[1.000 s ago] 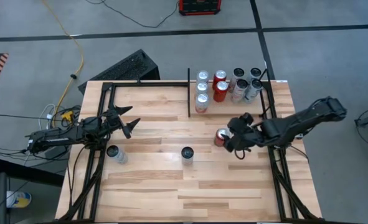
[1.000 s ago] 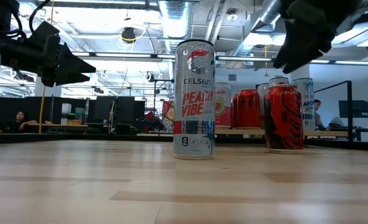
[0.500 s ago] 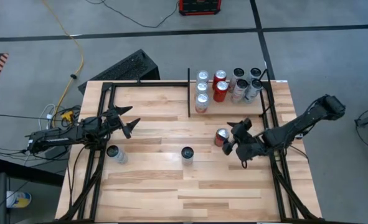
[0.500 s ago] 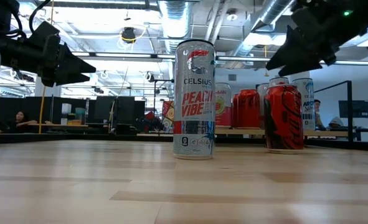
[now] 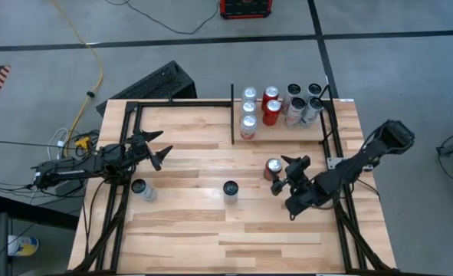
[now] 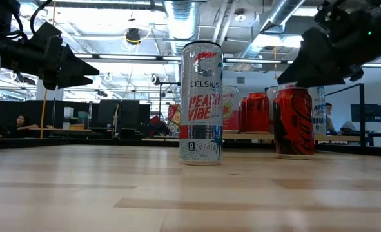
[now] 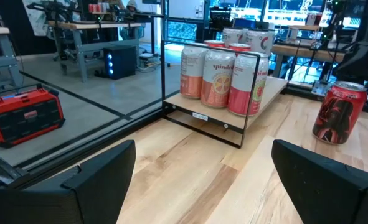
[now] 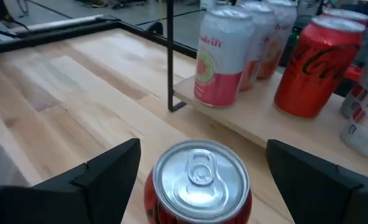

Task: Place canned beverage on shelf
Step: Put the red soda can on the shelf

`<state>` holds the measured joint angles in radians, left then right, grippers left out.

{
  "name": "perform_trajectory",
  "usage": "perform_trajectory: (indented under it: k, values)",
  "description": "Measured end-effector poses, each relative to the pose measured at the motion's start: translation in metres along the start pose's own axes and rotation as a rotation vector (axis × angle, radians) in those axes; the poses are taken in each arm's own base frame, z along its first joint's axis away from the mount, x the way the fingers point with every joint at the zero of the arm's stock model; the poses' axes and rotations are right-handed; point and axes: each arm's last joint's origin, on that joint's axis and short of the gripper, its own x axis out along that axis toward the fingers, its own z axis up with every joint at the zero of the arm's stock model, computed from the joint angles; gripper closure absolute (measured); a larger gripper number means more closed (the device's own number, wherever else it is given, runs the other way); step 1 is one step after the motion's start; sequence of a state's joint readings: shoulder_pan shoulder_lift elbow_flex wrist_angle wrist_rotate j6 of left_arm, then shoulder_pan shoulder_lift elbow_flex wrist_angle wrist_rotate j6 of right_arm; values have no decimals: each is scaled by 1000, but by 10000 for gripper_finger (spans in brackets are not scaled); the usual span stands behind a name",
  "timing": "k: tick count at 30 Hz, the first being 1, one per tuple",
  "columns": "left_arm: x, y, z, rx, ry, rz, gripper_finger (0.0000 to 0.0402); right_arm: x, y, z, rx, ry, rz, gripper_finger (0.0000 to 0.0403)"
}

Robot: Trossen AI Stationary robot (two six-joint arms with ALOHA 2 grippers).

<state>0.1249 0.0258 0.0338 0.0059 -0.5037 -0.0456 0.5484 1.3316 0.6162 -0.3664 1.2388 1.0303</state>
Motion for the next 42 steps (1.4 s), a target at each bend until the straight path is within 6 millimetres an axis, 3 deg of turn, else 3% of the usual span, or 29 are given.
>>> perform_trajectory:
  k: [21,32,42]
  values:
    - [0,0,0,0,0,0,40,8,2,-26,78,-13,-77,30]
    - [0,0,0,0,0,0,40,9,2,-26,72,-13,-81,31]
    - [0,0,0,0,0,0,40,20,0,-22,110,0,-120,86]
